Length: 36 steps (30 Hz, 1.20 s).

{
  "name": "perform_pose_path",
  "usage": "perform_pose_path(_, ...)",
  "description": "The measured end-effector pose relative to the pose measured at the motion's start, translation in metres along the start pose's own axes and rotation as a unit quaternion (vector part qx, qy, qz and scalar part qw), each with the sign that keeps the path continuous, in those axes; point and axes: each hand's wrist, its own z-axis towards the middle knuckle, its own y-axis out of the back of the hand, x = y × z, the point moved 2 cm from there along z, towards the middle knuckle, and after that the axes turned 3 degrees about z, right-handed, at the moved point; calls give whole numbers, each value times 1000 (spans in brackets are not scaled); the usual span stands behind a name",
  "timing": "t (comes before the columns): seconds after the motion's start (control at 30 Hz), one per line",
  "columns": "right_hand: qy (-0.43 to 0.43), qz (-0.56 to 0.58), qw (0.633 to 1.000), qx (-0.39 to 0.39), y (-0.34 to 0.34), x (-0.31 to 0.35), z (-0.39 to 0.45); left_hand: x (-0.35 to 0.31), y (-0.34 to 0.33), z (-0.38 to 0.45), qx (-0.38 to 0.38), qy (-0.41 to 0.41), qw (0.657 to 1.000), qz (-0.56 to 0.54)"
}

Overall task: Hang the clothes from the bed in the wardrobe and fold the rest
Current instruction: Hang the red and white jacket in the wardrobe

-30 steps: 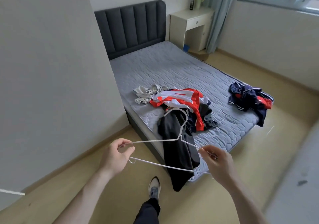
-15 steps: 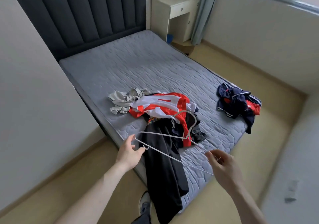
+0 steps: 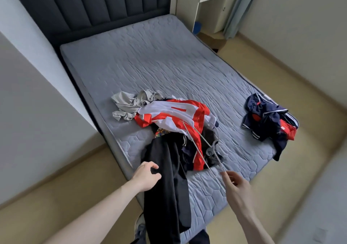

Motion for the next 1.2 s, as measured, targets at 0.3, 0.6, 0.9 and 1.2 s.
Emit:
perform_pose_path(0.3, -9, 11, 998, 57, 29, -31, 155, -102, -50, 105, 3, 47, 999, 0)
perform_pose_path(0.6, -23, 1, 997, 73, 38, -117, 287, -170, -183, 294, 74, 55, 995, -29)
perform_pose_path(0.9, -70, 6, 996, 62, 20, -214, 343, -146, -297, 396, 72, 153, 982, -89)
perform_pose_path(1.2, -85, 14, 993, 86, 36, -167, 310, -149, -172, 216, -172, 145, 908, -354)
